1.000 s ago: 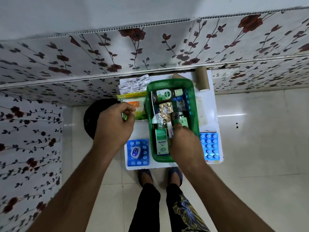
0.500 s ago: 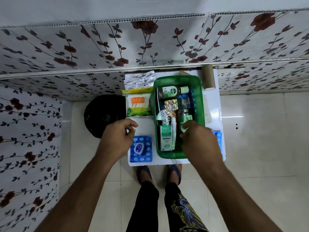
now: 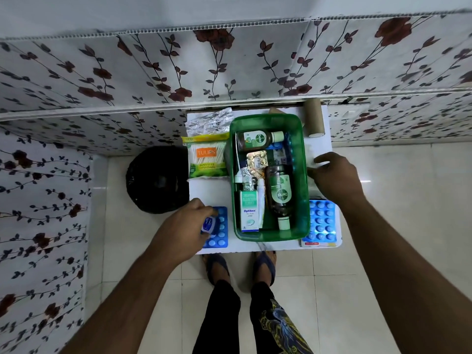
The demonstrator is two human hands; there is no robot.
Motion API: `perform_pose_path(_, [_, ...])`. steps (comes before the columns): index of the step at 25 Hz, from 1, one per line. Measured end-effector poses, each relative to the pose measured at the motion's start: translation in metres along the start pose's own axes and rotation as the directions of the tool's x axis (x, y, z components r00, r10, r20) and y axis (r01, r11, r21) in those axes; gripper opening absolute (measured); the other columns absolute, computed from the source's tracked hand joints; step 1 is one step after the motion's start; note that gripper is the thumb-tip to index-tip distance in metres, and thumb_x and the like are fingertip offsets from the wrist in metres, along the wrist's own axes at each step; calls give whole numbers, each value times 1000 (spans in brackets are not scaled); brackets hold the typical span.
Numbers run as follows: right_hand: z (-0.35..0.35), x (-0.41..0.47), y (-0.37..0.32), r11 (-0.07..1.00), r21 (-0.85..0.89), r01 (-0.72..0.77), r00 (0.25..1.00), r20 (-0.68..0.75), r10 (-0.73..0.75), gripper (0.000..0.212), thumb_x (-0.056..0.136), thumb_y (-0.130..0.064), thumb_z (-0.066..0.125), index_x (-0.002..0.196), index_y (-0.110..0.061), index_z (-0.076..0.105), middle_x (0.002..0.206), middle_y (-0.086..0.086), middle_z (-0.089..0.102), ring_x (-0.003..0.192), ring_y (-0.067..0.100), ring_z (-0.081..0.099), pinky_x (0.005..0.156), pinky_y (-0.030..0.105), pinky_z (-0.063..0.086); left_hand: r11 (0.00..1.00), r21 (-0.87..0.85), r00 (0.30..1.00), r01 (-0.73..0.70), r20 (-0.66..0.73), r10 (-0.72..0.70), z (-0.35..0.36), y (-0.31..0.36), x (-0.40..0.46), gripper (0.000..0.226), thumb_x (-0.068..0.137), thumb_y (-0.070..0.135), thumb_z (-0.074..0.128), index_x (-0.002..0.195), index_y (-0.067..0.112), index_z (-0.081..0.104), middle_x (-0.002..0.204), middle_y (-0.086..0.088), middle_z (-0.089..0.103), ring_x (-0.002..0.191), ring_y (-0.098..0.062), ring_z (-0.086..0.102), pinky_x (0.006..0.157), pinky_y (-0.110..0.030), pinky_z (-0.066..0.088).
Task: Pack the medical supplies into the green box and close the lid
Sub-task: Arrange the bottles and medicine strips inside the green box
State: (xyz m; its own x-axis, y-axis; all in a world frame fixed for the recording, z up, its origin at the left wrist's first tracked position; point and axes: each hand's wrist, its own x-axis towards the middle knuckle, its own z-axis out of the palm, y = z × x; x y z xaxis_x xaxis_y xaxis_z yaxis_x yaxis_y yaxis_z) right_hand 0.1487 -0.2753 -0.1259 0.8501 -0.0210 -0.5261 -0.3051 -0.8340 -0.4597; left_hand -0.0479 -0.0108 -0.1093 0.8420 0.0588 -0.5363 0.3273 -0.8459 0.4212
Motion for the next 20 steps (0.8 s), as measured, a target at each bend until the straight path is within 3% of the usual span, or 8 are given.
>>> perform_pose_path(4, [2,2,-2,998,51,-29,999,21,28,33,76,-31,78,103,-16,68,101,9,73,94,28,66,83,34,51,998,66,1000,14,10,-15,-9,6,-3,45,78,29,72,122,23,62,113,6,56,99,-13,58,79,-31,50])
perform_pose_path(7, [-10,2,2,978,186,-92,995,45,85,26,73,-27,81,94,-18,68,94,8,74,87,29,68,83,43,56,995,-64,973,80,-211,-92,-40,16,-9,42,72,35,76,111,21,67,100,9,62,81,-8,61,69,-27,49])
perform_pose_path(9, [-21,-4,9,963,255,-90,996,1,93,19,72,-25,81,82,-21,67,82,2,72,81,29,69,81,48,57,975,-219,902,-33,-426,-65,-65,39,-1,43,71,40,74,110,24,67,95,13,61,70,-2,62,63,-21,50])
perform_pose_path(11, [-29,-12,13,946,318,-66,995,-53,88,18,72,-23,80,73,-24,63,75,0,69,79,29,69,79,51,57,966,-168,861,-198,-501,89,-82,76,24,46,72,43,71,114,25,66,99,13,62,68,2,61,65,-15,48])
perform_pose_path(13, [-35,-21,14,930,364,-56,992,-87,94,16,72,-24,80,75,-23,63,78,3,70,80,30,70,78,53,57,966,2,881,-259,-409,238,-81,112,63,43,76,37,72,115,18,66,99,4,64,70,-3,58,68,-24,50])
perform_pose_path(16, [-44,-30,13,924,382,-30,985,-144,92,16,72,-29,78,80,-23,65,78,-1,70,77,27,70,76,51,58,972,143,950,-185,-227,214,-67,138,113,33,78,26,75,106,11,65,97,-6,64,80,-22,62,73,-36,54])
perform_pose_path(20, [-54,-40,7,918,395,32,981,-189,47,13,73,-30,77,77,-29,64,80,-8,70,78,23,70,76,50,58,961,196,961,-196,-158,228,-46,140,140,26,77,16,75,100,8,65,96,-9,61,85,-28,63,68,-30,47])
